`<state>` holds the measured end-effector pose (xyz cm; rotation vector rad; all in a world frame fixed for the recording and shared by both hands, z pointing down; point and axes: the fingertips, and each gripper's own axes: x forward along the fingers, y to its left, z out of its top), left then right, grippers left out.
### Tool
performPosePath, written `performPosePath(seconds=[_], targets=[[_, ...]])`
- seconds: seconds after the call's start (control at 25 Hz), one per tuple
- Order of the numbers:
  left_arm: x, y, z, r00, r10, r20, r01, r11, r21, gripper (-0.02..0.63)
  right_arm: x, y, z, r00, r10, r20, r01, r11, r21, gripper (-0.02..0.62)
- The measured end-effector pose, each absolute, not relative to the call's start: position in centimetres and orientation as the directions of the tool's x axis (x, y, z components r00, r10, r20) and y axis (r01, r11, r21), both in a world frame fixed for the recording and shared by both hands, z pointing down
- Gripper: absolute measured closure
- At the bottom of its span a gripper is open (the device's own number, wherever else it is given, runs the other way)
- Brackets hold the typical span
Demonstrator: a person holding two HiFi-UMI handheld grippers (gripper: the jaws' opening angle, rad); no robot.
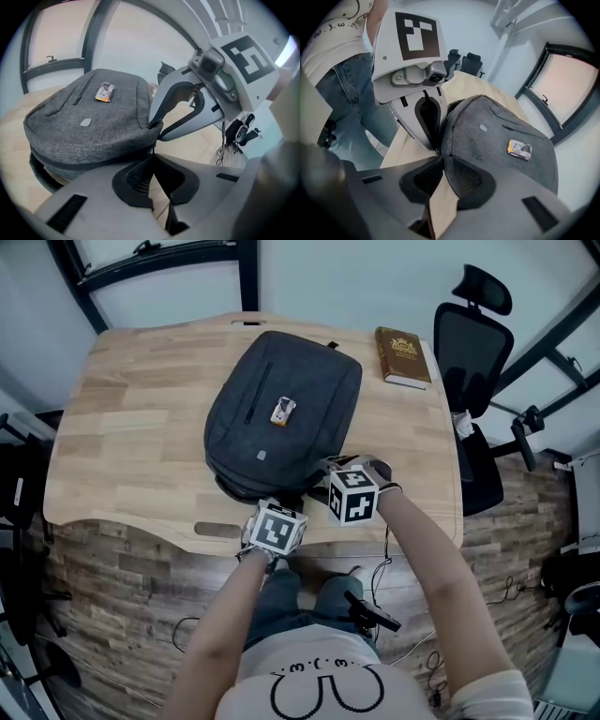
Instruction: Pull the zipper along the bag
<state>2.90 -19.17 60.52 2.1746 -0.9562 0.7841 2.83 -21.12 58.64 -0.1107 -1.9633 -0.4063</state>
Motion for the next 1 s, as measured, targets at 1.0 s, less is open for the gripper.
performPosePath(seconds=[1.0], targets=[[-10.2, -18.8, 58.2, 0.408, -0.329, 0.852, -0.666, -0.745, 0.031, 0.588, 5.5, -21.2, 57.6, -0.373, -0.109, 0.921, 0.276, 0.935, 0.222, 0.497]])
